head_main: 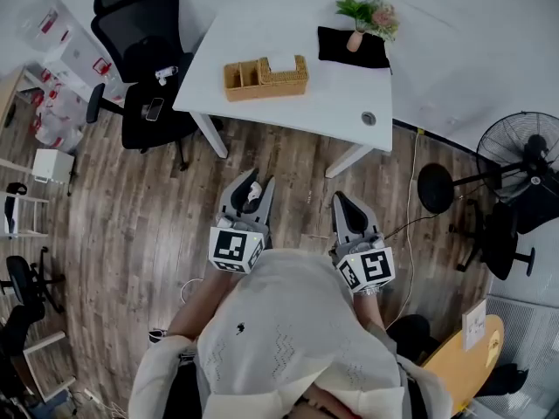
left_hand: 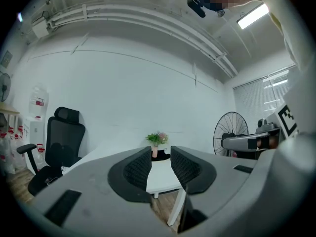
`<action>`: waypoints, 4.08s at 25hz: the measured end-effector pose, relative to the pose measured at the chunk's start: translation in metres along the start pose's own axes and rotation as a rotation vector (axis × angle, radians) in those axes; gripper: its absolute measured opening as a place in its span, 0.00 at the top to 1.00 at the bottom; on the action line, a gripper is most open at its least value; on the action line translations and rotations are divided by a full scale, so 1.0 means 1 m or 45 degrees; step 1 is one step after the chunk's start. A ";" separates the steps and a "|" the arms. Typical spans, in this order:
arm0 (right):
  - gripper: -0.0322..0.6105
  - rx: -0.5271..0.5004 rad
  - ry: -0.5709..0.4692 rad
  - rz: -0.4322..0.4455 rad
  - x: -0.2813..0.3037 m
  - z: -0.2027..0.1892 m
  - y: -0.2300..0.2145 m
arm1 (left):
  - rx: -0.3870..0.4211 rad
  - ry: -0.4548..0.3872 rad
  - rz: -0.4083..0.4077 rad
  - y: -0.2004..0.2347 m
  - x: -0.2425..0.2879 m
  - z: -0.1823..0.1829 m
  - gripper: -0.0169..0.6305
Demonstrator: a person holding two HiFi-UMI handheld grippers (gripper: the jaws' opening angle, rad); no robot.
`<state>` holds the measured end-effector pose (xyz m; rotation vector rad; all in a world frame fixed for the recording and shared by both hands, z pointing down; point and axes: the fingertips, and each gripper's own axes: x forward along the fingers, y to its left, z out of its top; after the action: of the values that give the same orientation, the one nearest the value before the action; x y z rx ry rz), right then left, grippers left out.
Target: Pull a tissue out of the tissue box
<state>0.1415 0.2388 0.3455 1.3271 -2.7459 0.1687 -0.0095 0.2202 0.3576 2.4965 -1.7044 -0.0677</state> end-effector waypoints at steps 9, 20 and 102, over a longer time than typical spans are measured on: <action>0.95 0.012 0.034 0.003 0.087 0.011 -0.023 | 0.001 0.050 -0.015 0.062 0.066 0.005 0.78; 0.95 0.028 0.049 -0.050 0.185 0.031 -0.053 | 0.002 0.093 -0.084 0.130 0.148 0.018 0.78; 0.95 0.062 0.343 -0.181 0.333 0.003 -0.175 | -0.545 0.897 -0.188 0.258 0.419 -0.179 0.76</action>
<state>0.0725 -0.1280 0.3958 1.3911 -2.4310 0.3759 -0.0764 -0.2490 0.5791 1.9808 -1.0800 0.3528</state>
